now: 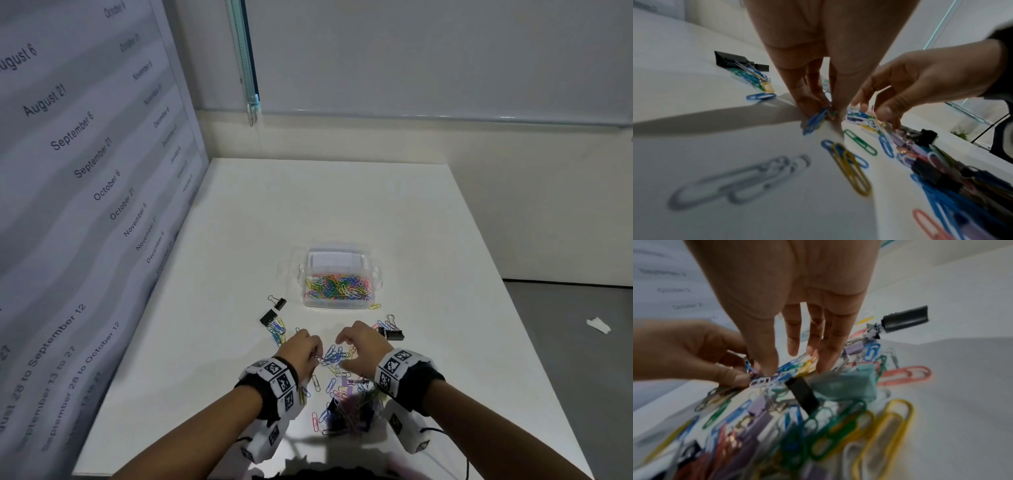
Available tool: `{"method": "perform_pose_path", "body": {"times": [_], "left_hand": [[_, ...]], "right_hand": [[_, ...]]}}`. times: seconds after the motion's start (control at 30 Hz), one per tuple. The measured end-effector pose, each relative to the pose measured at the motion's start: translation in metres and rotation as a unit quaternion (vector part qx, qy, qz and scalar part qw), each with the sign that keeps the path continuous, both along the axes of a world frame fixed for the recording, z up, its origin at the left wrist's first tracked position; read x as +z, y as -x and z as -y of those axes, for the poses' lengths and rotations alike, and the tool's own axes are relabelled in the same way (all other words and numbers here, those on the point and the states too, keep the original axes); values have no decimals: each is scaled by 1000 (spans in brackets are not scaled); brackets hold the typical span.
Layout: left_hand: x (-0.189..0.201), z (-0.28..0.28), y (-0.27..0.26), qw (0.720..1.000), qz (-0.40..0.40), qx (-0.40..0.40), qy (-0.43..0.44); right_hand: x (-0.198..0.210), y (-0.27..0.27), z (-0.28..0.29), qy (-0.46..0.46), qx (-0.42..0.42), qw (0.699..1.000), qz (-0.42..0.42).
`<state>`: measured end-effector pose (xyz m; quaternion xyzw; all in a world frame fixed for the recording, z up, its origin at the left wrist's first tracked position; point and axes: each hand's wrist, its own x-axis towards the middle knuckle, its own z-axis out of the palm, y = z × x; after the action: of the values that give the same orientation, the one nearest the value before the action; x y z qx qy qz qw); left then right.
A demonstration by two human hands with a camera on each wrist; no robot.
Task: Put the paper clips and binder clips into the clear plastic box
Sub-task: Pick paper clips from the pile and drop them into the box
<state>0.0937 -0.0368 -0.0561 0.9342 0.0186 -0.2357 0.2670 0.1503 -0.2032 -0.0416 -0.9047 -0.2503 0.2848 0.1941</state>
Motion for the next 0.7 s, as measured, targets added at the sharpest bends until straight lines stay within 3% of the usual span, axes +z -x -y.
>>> {"method": "perform_pose_path", "body": {"times": [0.1, 0.3, 0.43, 0.57, 0.7], "left_hand": [[5, -4, -7, 1000, -1, 22, 12], [8, -16, -18, 984, -4, 134, 116], [21, -21, -35, 958, 2, 204, 199], [37, -23, -59, 910, 20, 275, 309], [48, -17, -80, 882, 44, 312, 350]], "right_hand": [[-7, 5, -6, 17, 14, 999, -23], [-7, 2, -14, -27, 6, 999, -26], [0, -8, -9, -34, -46, 998, -31], [11, -20, -3, -39, -90, 995, -30], [23, -32, -2, -52, -116, 992, -19]]}}
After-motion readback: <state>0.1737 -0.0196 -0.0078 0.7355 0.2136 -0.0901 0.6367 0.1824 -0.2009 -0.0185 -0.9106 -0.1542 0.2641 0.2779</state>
